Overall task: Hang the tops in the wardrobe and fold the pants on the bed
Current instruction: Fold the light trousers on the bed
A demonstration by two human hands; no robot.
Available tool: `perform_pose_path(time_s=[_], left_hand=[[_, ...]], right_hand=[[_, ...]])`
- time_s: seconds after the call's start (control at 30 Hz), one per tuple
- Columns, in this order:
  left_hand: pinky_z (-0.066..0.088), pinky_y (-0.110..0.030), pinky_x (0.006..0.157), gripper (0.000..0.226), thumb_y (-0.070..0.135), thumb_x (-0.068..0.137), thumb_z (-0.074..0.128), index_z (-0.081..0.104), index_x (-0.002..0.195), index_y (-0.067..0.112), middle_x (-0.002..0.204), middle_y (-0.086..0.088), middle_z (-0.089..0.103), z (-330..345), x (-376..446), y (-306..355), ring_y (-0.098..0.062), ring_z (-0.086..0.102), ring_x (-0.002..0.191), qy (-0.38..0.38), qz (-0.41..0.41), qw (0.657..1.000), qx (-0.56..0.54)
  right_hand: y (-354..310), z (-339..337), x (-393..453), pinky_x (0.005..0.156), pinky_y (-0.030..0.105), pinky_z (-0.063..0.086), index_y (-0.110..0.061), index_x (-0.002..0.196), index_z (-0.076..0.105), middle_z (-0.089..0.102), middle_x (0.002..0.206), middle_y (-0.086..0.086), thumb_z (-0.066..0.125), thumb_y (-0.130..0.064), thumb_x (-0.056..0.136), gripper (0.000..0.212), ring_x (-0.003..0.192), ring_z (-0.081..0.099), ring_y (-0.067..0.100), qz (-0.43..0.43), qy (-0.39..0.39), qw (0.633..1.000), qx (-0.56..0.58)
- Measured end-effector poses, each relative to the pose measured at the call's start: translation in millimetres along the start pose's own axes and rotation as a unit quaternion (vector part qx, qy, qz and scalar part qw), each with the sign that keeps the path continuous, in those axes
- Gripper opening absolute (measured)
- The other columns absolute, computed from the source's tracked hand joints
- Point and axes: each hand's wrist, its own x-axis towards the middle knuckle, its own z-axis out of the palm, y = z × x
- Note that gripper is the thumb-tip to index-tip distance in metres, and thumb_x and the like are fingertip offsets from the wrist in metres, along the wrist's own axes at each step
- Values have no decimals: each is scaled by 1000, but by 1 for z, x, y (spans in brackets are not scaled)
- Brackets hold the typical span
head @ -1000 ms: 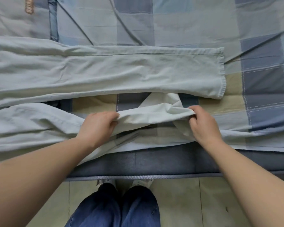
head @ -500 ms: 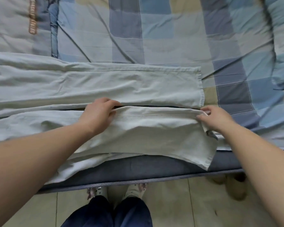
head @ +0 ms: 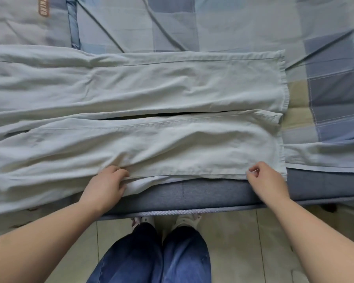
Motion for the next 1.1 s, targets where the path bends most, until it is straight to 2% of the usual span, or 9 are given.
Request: perform_pose_path(time_s=[0.1, 0.17, 0.27, 0.33, 0.5, 0.63, 0.77, 0.97, 1.1], left_hand=[[43, -36, 98, 42, 18, 89, 58, 55, 131, 18, 130, -3, 54, 9, 2, -3, -24, 50, 121, 2, -39, 998, -40], [44, -34, 94, 37, 20, 92, 57, 58, 127, 9, 122, -8, 61, 8, 3, 2, -27, 57, 111, 18, -148, 975, -164], [49, -33, 76, 31, 33, 97, 52, 61, 113, 8, 96, -5, 66, 6, -3, 9, -23, 61, 85, -100, -350, 821, -439], [48, -32, 69, 28, 36, 98, 49, 58, 109, 12, 101, -4, 67, 7, -8, 8, -18, 65, 85, -151, -400, 725, -540], [49, -31, 78, 22, 20, 99, 49, 53, 119, 10, 113, -4, 62, 16, -11, -13, -17, 62, 97, 48, -418, 557, -716], [44, -37, 92, 22, 17, 101, 42, 53, 119, 17, 116, -4, 61, 16, -15, -36, -18, 60, 101, 119, -389, 466, -786], [51, -35, 74, 9, 23, 97, 53, 58, 100, 17, 102, -3, 68, 15, -33, -48, -17, 64, 94, 84, -383, 479, -785], [54, -30, 66, 28, 34, 95, 55, 56, 112, 11, 99, -2, 73, 32, -80, -49, -11, 70, 87, -36, -435, 559, -705], [54, -30, 76, 32, 46, 94, 53, 60, 105, 16, 90, 5, 76, 18, -84, -46, -10, 71, 87, -178, -348, 716, -579]], right_hand=[[-26, 31, -19, 67, 28, 46, -24, 77, 62, 68, 76, -6, 55, -34, 92, 20, 71, 65, 13, -28, -133, 988, 70], [-56, 57, -36, 69, 26, 48, -23, 82, 64, 68, 79, -6, 54, -32, 94, 19, 64, 63, 7, 13, -216, 953, 212], [-104, 94, -62, 67, 22, 48, -24, 88, 61, 68, 91, -3, 51, -32, 96, 15, 73, 63, 6, 89, -285, 882, 364], [-133, 114, -78, 69, 23, 49, -22, 99, 59, 68, 95, -2, 50, -31, 97, 13, 82, 65, 8, 139, -334, 813, 456], [-179, 149, -107, 78, 29, 50, -12, 126, 51, 67, 106, 2, 48, -31, 98, 33, 92, 65, 11, 200, -396, 709, 548], [-201, 166, -111, 101, 35, 43, -9, 135, 45, 51, 138, 14, 48, -23, 99, 39, 121, 54, 23, 243, -319, 652, 644], [-200, 171, -113, 100, 36, 43, -12, 101, 54, 56, 128, 12, 50, -20, 98, 9, 109, 58, 22, 248, -251, 644, 679], [-164, 181, -151, 83, 30, 49, -15, 97, 56, 66, 106, 6, 46, -20, 99, 11, 90, 65, 12, 248, -227, 741, 581], [-161, 166, -150, 62, 21, 49, -16, 92, 62, 71, 87, 0, 50, -22, 96, 14, 73, 66, 9, 181, -233, 827, 479]])
